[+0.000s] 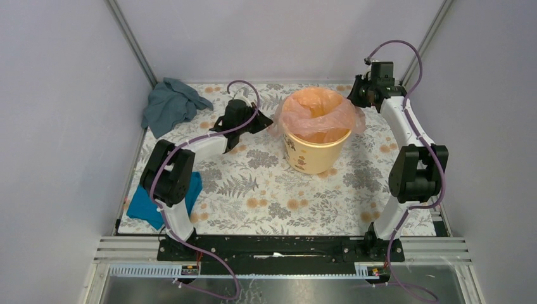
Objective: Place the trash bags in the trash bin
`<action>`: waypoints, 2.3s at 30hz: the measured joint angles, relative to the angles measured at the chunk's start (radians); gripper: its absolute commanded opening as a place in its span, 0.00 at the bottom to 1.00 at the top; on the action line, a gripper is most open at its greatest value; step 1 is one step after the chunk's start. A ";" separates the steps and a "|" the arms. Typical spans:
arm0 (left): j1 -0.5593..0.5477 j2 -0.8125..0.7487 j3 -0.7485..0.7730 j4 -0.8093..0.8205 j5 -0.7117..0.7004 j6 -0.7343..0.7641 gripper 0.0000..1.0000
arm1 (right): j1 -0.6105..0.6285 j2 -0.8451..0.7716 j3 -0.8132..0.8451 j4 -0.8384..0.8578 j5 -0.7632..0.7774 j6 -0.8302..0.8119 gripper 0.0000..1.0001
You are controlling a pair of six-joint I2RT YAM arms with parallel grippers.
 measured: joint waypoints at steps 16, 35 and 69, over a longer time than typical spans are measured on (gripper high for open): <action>-0.009 -0.152 0.011 -0.206 0.003 0.064 0.39 | -0.002 -0.199 -0.113 -0.126 0.160 0.040 0.98; 0.051 -0.397 -0.107 -0.254 0.121 -0.019 0.98 | -0.004 -0.699 -0.457 -0.150 0.291 0.282 1.00; -0.087 -0.194 -0.320 0.156 0.271 -0.282 0.00 | -0.005 -0.857 -0.800 0.093 0.146 0.568 0.00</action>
